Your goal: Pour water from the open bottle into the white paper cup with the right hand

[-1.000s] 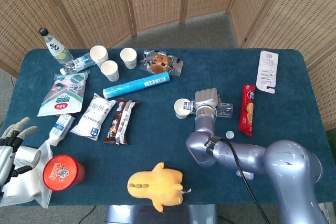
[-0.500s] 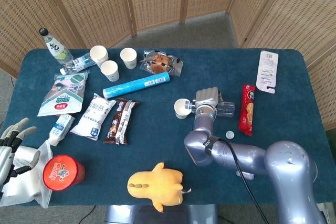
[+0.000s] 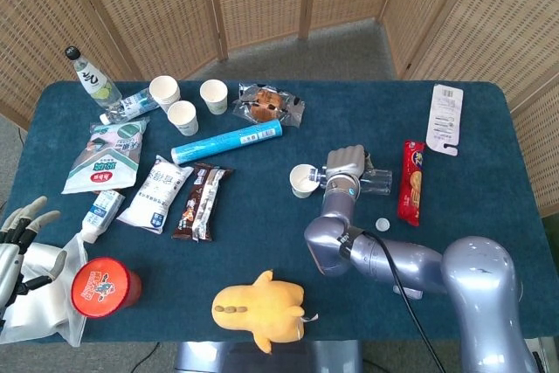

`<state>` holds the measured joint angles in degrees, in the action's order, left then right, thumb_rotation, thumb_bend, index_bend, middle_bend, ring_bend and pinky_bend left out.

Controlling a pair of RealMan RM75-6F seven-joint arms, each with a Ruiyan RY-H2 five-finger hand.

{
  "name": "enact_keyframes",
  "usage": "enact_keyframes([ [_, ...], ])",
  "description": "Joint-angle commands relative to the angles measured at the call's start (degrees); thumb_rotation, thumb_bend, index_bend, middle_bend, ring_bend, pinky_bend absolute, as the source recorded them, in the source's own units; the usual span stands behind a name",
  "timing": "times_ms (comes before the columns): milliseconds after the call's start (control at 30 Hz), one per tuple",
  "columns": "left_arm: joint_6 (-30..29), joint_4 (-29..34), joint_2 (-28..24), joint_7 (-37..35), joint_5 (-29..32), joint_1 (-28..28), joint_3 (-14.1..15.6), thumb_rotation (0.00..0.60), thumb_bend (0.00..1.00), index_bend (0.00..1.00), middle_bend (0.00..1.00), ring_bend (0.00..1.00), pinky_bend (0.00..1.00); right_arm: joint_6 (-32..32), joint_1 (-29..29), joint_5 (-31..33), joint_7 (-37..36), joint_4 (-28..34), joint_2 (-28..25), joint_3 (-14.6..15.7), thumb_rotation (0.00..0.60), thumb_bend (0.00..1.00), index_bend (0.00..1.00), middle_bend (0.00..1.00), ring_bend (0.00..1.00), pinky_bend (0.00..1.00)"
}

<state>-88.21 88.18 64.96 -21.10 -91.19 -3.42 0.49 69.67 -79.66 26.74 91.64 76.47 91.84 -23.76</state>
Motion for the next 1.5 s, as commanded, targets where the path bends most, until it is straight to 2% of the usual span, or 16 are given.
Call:
enact_keyframes([
  [33, 0.0, 0.1, 0.0, 0.0, -0.1, 0.0, 0.0, 0.353, 0.46, 0.16, 0.06, 0.00, 0.00, -0.1, 0.9, -0.4, -0.2, 0.4, -0.1, -1.0, 0.600, 0.28, 0.53, 0.72, 0.53, 0.53],
  [267, -0.4, 0.8, -0.4, 0.5, -0.5, -0.1, -0.1, 0.351, 0.46, 0.16, 0.06, 0.00, 0.00, -1.3, 3.5, -0.9, -2.3, 2.9, -1.5, -4.0, 0.600, 0.28, 0.53, 0.71, 0.52, 0.53],
  [600, -0.8, 1.8, -0.9, 1.3, -0.8, 0.1, 0.1, 0.352, 0.46, 0.16, 0.06, 0.00, 0.00, -5.1, 7.6, -2.5, -10.2, 7.0, -4.6, -8.6, 0.600, 0.28, 0.53, 0.71, 0.52, 0.53],
  [900, -1.3, 3.3, -1.9, 2.1, -1.4, -0.1, -0.2, 0.352, 0.46, 0.16, 0.06, 0.00, 0.00, -11.0, 13.3, -3.2, -19.5, 12.5, -10.7, -12.2, 0.600, 0.28, 0.53, 0.71, 0.52, 0.52],
  [1100, -1.6, 4.9, -2.4, 3.3, -1.9, -0.2, -0.1, 0.350, 0.47, 0.16, 0.06, 0.00, 0.00, -15.4, 18.5, -8.6, -30.4, 16.2, -14.7, -13.9, 0.600, 0.28, 0.53, 0.71, 0.52, 0.49],
  [1300, -1.8, 6.0, -2.5, 4.2, -2.1, 0.1, 0.2, 0.350, 0.47, 0.16, 0.06, 0.00, 0.00, -16.6, 25.1, -20.7, -48.6, 19.7, -15.2, -16.6, 0.600, 0.28, 0.53, 0.71, 0.52, 0.47],
  [1500, -1.9, 6.7, -2.7, 4.8, -2.2, 0.3, 0.4, 0.352, 0.46, 0.16, 0.06, 0.00, 0.00, -14.4, 29.8, -31.8, -62.4, 22.7, -13.9, -16.5, 0.600, 0.27, 0.53, 0.70, 0.52, 0.47],
])
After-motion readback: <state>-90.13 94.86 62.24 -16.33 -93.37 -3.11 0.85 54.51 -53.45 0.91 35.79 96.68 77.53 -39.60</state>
